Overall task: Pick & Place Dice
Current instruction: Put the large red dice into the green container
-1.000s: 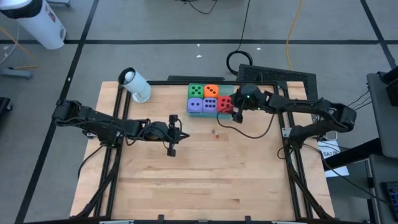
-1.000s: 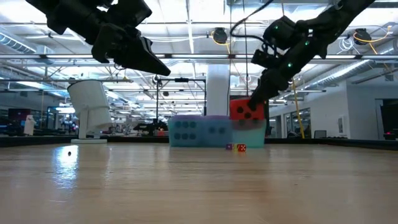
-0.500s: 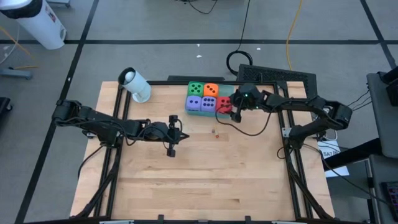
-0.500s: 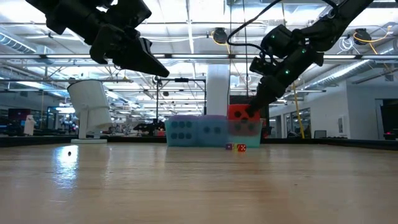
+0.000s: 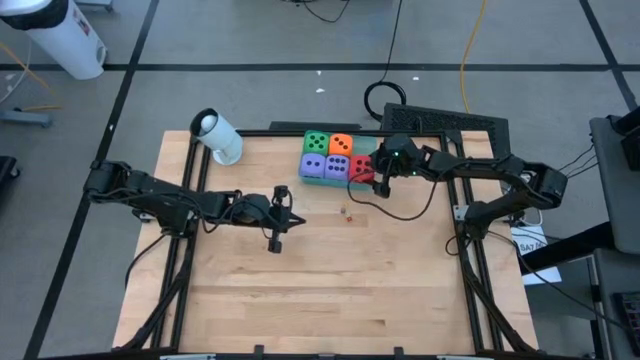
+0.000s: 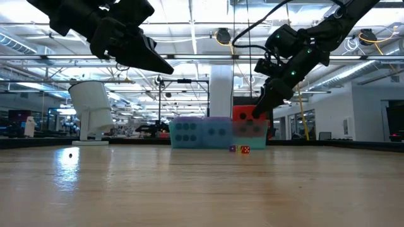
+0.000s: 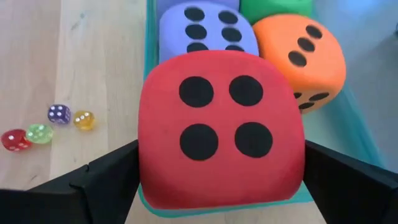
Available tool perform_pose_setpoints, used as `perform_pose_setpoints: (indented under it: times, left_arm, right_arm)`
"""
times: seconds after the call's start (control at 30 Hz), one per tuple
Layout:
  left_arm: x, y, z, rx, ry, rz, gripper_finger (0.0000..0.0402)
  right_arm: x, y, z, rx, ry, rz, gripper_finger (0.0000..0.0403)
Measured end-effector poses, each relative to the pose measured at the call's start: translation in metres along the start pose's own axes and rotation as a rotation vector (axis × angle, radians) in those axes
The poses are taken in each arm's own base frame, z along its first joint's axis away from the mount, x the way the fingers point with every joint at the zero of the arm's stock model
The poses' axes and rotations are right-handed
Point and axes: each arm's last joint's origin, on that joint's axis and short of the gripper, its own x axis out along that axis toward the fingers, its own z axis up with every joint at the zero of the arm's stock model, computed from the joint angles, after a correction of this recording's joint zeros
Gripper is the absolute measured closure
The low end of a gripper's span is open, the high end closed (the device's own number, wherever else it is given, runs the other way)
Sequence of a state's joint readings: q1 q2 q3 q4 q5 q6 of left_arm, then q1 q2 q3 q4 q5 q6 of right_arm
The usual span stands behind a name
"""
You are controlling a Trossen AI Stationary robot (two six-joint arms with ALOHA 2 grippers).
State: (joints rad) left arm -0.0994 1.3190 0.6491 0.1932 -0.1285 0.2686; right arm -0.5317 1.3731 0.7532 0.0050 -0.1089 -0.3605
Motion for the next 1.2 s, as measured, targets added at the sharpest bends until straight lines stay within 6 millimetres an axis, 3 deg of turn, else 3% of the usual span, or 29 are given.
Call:
perform_pose_setpoints:
  times: [0.53,0.87,1.03,1.2]
  left_arm:
    - [0.001,0.005,-0.002,-0.025,-0.010,-0.055,0.0395]
    - [0.001,0.006,-0.003,-0.027,-0.003,-0.056,0.0395]
    - [0.001,0.006,-0.002,-0.027,-0.012,-0.047,0.0397]
    - [0.001,0.013,0.007,-0.091,-0.113,-0.008,0.0396]
  right_arm:
    - [-0.002,0.007,0.008,-0.082,-0.022,-0.062,0.0003]
    - [-0.025,0.008,0.029,-0.121,-0.197,-0.115,0.0011]
    - [-0.025,0.007,0.032,-0.044,-0.226,-0.119,0.0085]
    - [-0.013,0.008,0.025,0.001,-0.177,-0.094,0.0240]
